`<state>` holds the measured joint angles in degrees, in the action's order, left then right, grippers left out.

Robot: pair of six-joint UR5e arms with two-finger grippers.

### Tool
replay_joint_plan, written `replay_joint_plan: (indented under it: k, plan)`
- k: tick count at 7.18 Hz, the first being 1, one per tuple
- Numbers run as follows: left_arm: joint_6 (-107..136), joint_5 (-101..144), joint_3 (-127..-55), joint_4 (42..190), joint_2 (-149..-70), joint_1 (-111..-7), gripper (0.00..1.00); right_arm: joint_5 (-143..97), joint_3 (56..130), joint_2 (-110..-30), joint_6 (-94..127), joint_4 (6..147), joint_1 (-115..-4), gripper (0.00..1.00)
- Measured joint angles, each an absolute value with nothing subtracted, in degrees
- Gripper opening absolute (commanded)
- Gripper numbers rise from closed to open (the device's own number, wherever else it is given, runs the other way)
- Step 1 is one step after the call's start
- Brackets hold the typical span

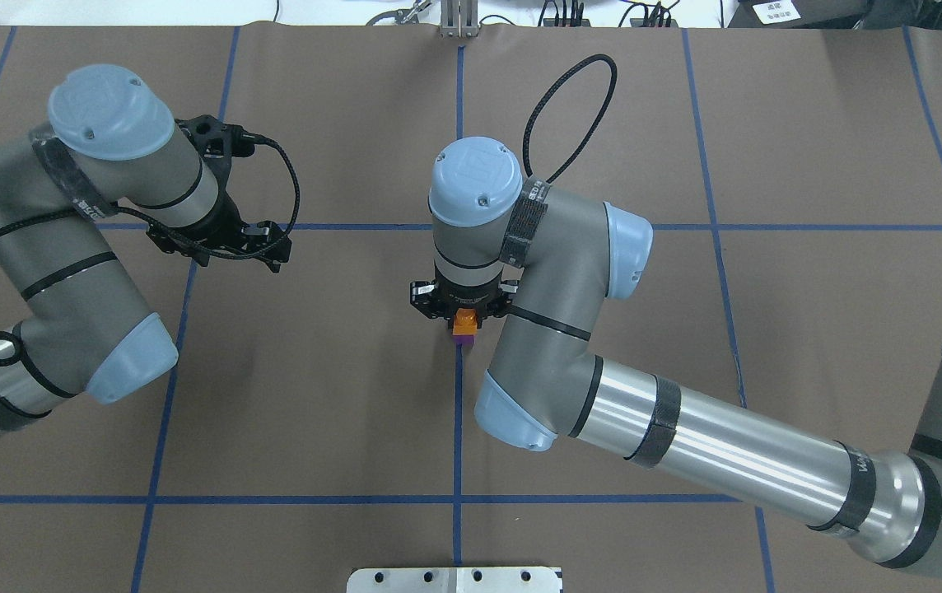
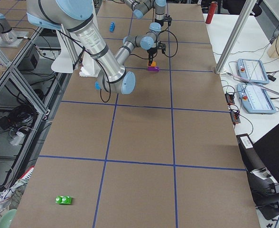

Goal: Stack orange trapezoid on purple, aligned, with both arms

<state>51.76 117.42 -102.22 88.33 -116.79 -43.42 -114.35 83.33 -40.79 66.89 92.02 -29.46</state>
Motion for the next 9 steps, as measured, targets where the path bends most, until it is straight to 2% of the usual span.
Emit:
replay_joint_plan:
  k: [5,6,7,9]
  plan:
    - [51.9,117.4,-102.3,88.3,-116.8,-43.3,0.99,-114.4,82.5,-40.8,67.1,92.0,-29.3,0.00]
    - [51.9,117.4,-102.3,88.3,-116.8,-43.3,0.99,-114.4,82.4,-40.7,67.2,92.0,-29.3,0.57]
    - [51.9,117.4,-102.3,88.3,-116.9,-43.3,0.99,-114.3,82.4,-40.8,67.2,92.0,-29.3,1.00]
    - [51.9,117.4,-102.3,88.3,-116.9,-43.3,0.99,-113.9,82.5,-40.8,67.6,91.9,-29.1,1.00]
